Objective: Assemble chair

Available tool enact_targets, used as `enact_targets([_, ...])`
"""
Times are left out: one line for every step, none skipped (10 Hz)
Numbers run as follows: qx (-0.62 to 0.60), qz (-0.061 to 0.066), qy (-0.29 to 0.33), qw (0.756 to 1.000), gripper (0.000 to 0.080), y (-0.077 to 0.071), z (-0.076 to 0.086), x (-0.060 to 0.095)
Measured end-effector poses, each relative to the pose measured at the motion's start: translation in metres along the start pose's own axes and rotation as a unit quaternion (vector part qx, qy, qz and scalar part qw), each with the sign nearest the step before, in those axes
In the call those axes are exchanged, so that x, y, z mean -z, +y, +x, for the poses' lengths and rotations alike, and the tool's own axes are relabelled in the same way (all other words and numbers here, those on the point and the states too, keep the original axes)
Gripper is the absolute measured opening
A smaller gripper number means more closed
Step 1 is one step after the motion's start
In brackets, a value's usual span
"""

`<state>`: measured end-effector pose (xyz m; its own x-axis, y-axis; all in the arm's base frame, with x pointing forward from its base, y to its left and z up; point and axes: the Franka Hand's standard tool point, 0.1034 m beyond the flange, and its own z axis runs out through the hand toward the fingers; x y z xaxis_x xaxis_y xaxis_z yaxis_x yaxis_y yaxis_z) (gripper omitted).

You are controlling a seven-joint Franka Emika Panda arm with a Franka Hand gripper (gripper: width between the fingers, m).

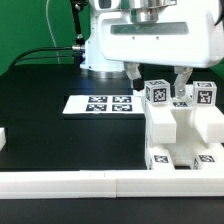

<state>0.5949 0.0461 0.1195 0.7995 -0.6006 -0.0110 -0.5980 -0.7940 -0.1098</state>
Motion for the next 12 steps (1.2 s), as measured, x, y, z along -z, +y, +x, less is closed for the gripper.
enact_targets([0.023,0.0,0.003,1.0,0.0641,-0.0002,0.0002,0.0])
enact_targets([0.065,-0.001,0.003,0.998,0.0648,0.0008,0.0005,-0.0009])
enact_targets([0.1,-0.001,0.003,0.995,0.0649,0.001,0.0007,-0.001])
enact_targets([0.182,-0.011,0.005,0.983,0.0649,0.0004,-0.0004,-0.0013])
enact_targets([0.271,-0.024,0.007,0.962,0.0649,-0.0015,-0.0024,-0.0021])
enact_targets([0.297,-0.024,0.006,0.954,0.0649,-0.0017,-0.0022,-0.0025])
enact_targets([0.27,-0.023,0.006,0.962,0.0555,-0.0016,-0.0021,-0.0027])
enact_targets([0.257,-0.022,0.006,0.966,0.0555,-0.0017,-0.0023,-0.0029])
enact_targets([0.219,-0.022,0.007,0.975,0.0354,-0.0018,-0.0025,-0.0031])
enact_targets([0.186,-0.022,0.008,0.982,0.0281,-0.0015,-0.0023,-0.0031])
enact_targets([0.149,-0.021,0.009,0.989,0.0281,-0.0015,-0.0021,-0.003])
enact_targets([0.084,-0.02,0.011,0.996,0.0281,-0.0011,-0.0014,-0.0024])
